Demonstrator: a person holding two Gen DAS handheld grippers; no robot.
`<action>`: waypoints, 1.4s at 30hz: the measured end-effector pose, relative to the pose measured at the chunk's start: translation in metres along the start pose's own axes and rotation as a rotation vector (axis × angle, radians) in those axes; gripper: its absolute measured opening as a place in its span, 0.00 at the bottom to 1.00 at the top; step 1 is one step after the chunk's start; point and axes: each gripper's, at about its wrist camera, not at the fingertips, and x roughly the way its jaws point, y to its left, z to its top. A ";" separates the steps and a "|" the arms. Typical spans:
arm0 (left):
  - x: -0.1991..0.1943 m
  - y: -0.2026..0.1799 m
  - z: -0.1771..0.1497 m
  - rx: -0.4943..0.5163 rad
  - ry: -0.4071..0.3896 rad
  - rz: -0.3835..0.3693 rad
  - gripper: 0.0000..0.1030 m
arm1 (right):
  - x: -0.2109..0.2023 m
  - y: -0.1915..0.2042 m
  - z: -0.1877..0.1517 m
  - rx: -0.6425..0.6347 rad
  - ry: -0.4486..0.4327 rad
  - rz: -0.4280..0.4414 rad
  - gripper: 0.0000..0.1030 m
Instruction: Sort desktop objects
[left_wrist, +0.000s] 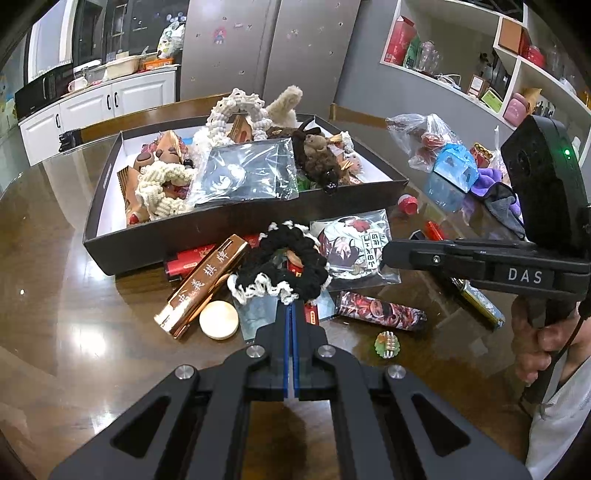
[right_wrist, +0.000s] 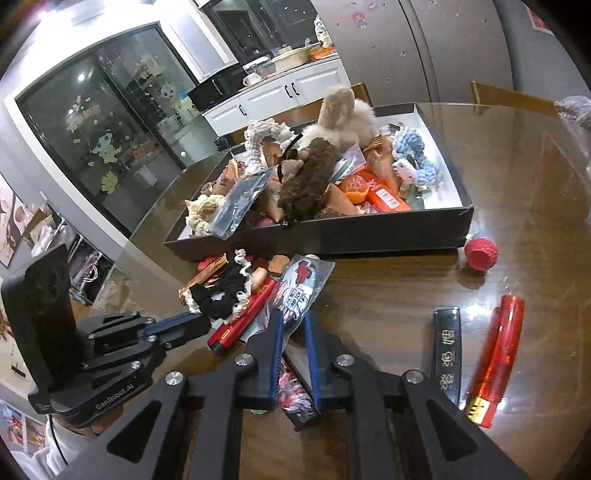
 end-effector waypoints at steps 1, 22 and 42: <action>0.000 0.000 0.000 -0.002 0.001 0.000 0.01 | 0.001 0.001 0.000 0.000 0.000 0.003 0.14; -0.017 0.001 0.004 -0.002 -0.050 -0.008 0.01 | -0.014 0.017 0.004 -0.042 -0.055 -0.052 0.04; -0.008 0.010 -0.004 -0.030 -0.044 -0.001 0.63 | 0.009 0.009 -0.007 -0.093 0.009 -0.190 0.28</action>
